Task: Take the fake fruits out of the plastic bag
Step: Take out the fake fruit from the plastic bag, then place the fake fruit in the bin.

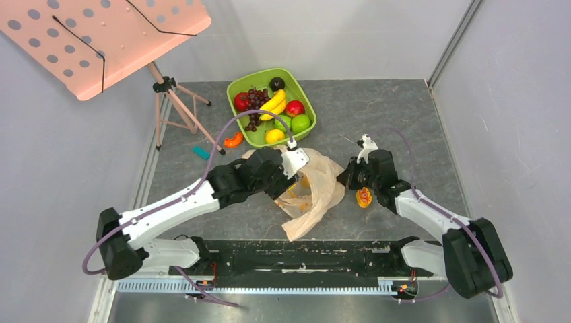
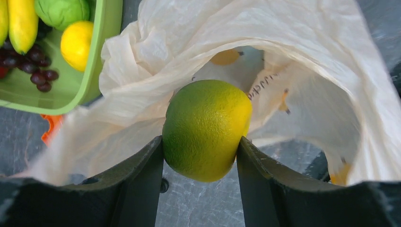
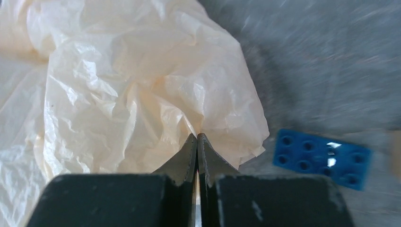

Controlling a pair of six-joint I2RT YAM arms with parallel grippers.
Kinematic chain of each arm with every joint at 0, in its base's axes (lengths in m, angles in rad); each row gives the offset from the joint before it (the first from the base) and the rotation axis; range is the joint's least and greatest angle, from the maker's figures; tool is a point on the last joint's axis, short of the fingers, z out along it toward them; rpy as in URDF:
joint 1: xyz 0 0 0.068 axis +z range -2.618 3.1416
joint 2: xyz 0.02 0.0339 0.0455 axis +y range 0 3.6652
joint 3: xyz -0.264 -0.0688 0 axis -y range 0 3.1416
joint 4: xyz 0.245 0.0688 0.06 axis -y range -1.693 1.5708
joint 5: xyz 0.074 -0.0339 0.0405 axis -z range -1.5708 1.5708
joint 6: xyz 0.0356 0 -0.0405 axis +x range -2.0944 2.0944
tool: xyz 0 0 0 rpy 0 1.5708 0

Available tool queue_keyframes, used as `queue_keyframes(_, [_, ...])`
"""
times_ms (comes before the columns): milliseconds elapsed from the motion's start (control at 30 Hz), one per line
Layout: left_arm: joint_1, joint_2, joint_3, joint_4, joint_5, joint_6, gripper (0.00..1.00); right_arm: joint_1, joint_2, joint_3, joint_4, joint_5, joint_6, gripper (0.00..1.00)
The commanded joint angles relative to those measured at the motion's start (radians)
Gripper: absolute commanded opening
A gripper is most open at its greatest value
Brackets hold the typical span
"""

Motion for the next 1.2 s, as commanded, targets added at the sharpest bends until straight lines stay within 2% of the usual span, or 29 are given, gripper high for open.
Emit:
queue_keyframes(0, [0.005,-0.109,0.102,-0.017,0.103,-0.032,0.4,0.0,-0.081,0.108,-0.159,0.293,-0.125,0.0])
queue_keyframes(200, [0.005,-0.188,0.174,-0.005,0.158,-0.033,0.42,0.0,-0.117,0.116,-0.215,0.335,-0.165,0.0])
queue_keyframes(433, [0.03,-0.132,0.26,0.066,0.109,0.006,0.42,-0.001,-0.215,0.099,-0.282,0.303,-0.258,0.0])
queue_keyframes(600, [0.173,-0.05,0.271,0.217,0.145,-0.021,0.42,-0.001,-0.288,0.085,-0.294,0.294,-0.283,0.0])
queue_keyframes(833, [0.365,0.182,0.359,0.362,0.164,-0.042,0.43,0.0,-0.308,0.097,-0.355,0.243,-0.272,0.0])
queue_keyframes(967, [0.449,0.356,0.485,0.39,0.215,-0.064,0.43,-0.001,-0.336,0.104,-0.441,0.215,-0.28,0.0])
queue_keyframes(1167, [0.54,0.659,0.753,0.439,0.288,-0.071,0.43,-0.001,-0.413,0.066,-0.455,0.174,-0.251,0.0])
